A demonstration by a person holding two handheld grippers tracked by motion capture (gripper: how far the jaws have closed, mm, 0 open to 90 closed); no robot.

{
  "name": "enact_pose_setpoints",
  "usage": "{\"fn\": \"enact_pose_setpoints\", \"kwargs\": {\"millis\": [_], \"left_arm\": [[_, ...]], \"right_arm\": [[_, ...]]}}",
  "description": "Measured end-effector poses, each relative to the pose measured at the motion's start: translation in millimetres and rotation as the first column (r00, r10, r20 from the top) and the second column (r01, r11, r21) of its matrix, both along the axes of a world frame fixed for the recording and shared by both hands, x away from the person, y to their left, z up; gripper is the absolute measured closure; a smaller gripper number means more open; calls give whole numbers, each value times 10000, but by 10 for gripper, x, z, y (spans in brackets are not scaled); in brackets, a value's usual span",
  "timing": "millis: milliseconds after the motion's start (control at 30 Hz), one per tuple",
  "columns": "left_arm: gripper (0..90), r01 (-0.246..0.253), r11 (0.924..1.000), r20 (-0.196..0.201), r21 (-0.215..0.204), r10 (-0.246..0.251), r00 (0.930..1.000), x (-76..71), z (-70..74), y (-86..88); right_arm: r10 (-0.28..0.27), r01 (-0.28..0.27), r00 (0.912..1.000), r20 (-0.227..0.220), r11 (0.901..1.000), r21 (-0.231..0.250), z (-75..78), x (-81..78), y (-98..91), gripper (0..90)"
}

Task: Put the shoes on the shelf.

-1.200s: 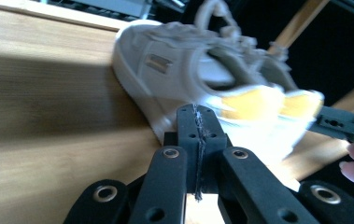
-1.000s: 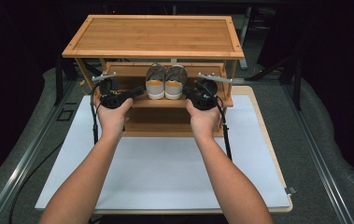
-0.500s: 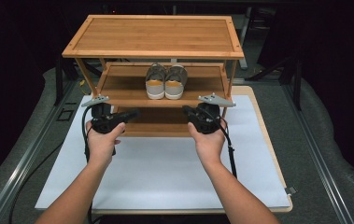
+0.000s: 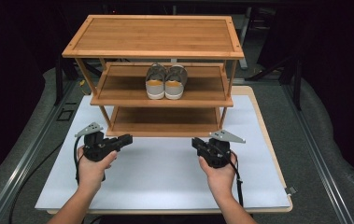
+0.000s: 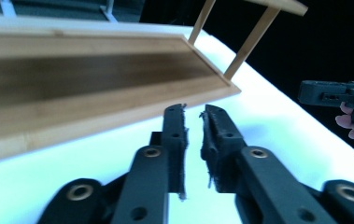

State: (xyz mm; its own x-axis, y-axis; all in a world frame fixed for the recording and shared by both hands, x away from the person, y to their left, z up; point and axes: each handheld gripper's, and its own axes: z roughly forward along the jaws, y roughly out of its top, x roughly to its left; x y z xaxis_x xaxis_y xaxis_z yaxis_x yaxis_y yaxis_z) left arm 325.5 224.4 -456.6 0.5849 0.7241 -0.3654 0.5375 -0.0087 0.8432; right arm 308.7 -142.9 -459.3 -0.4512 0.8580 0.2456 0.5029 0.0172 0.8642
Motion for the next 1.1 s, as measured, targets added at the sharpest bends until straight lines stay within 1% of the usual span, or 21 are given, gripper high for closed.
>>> {"fn": "enact_pose_setpoints", "kwargs": {"millis": [33,100,200,233,300,333,400,467,500,533,567,667,700,767,833,933,1033,1100], "left_arm": [[748,8,10000,-92,10,-8,10000,-21,-54,13],[707,9,10000,-166,62,-8,9999,-60,-152,40],[624,-66,9997,-323,248,74,9995,-114,-300,98],[593,-42,9995,-360,321,54,9993,-121,-333,108],[556,-20,9985,-421,552,44,9991,-128,-413,144],[548,-128,9981,-393,608,152,9991,-134,-450,162],[522,-255,9961,-427,850,292,9987,-141,-525,183],[513,-269,9946,-471,1003,318,9984,-147,-583,176],[509,-210,9943,-574,1044,271,9980,-146,-613,168],[507,-136,9941,-672,1073,209,9975,-141,-640,158],[504,-130,9939,-691,1094,206,9974,-138,-662,146],[489,-190,9915,-602,1288,270,9978,-134,-721,108],[484,-214,9914,-629,1291,297,9976,-135,-734,96],[476,-146,9895,-602,1435,234,9979,-130,-771,65],[468,-41,9888,-630,1491,136,9979,-119,-796,46],[465,15,9862,-730,1657,108,9973,-110,-835,13],[459,85,9812,-691,1927,49,9976,-98,-857,-15],[456,84,9790,-644,2038,49,9979,-92,-864,-22]], "right_arm": [[-67,67,10000,-11,10000,-73,-41,-25,-9,800],[-52,49,9998,-190,9998,-180,-149,-76,-31,767],[-95,82,9996,-262,9989,-469,-294,-129,-61,703],[-170,157,9996,-217,9981,-596,-350,-155,-72,675],[-136,120,9997,-206,9968,-792,-421,-179,-85,639],[6,-25,9997,-236,9970,-771,-454,-180,-93,622],[114,-127,9997,-216,9979,-628,-499,-175,-93,586],[149,-156,9999,-88,9963,-843,-522,-183,-81,562],[148,-151,9999,-36,9953,-955,-535,-184,-70,551],[197,-199,9998,-34,9938,-1092,-552,-186,-58,540],[272,-280,9996,-89,9929,-1152,-573,-185,-47,535],[309,-339,9992,-241,9902,-1358,-629,-173,-15,523],[321,-361,9990,-312,9899,-1374,-648,-163,-7,520],[349,-403,9986,-404,9892,-1410,-670,-149,0,519],[308,-388,9982,-522,9863,-1600,-694,-136,7,517],[362,-459,9974,-621,9854,-1640,-714,-122,4,514],[335,-450,9969,-713,9849,-1671,-731,-118,5,504],[416,-545,9963,-752,9825,-1778,-738,-115,6,499]]}}
